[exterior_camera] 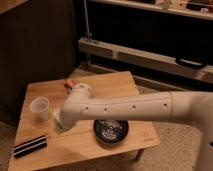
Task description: Move the arm in a circular motion
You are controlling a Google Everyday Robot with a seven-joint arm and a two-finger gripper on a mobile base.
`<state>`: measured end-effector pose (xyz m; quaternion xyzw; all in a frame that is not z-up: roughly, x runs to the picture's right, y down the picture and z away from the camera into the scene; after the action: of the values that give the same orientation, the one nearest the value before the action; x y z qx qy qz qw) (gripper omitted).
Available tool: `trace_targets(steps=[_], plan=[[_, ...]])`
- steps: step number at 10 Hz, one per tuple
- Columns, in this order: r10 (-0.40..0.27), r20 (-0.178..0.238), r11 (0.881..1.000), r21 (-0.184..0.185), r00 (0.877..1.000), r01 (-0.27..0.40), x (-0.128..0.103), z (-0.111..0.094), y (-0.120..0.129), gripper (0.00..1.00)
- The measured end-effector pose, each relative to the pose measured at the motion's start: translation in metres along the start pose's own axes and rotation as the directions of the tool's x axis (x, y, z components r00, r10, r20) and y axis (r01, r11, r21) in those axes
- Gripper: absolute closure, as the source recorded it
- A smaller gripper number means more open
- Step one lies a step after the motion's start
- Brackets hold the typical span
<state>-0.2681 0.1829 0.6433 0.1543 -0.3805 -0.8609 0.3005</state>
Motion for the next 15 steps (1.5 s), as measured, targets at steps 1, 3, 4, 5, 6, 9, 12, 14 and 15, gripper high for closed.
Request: trace_targets(steps=[1, 3, 4, 5, 6, 9, 12, 14, 15], plan=[[-0.050, 0.004, 0.999, 0.020, 0.999, 0.049, 0.024, 0.013, -0.011, 0.96], [-0.143, -0.005, 0.989, 0.033, 0.990, 0.143, 0.080, 0.034, -0.013, 0.96], [-0.164, -0.010, 0.986, 0.030, 0.986, 0.164, 0.095, 0.038, -0.008, 0.96], [-0.180, -0.017, 0.983, 0.026, 0.984, 0.180, 0.111, 0.039, 0.003, 0.96], [-0.184, -0.023, 0.983, 0.019, 0.983, 0.184, 0.120, 0.037, 0.016, 0.96], [-0.166, -0.032, 0.986, -0.021, 0.986, 0.166, 0.141, 0.020, 0.082, 0.96], [-0.073, -0.025, 0.995, -0.076, 0.997, 0.071, 0.139, 0.001, 0.160, 0.96], [0.021, -0.032, 0.992, -0.120, 0.999, -0.024, 0.117, -0.019, 0.209, 0.96], [0.074, -0.039, 0.987, -0.143, 0.997, -0.079, 0.097, -0.033, 0.232, 0.96]])
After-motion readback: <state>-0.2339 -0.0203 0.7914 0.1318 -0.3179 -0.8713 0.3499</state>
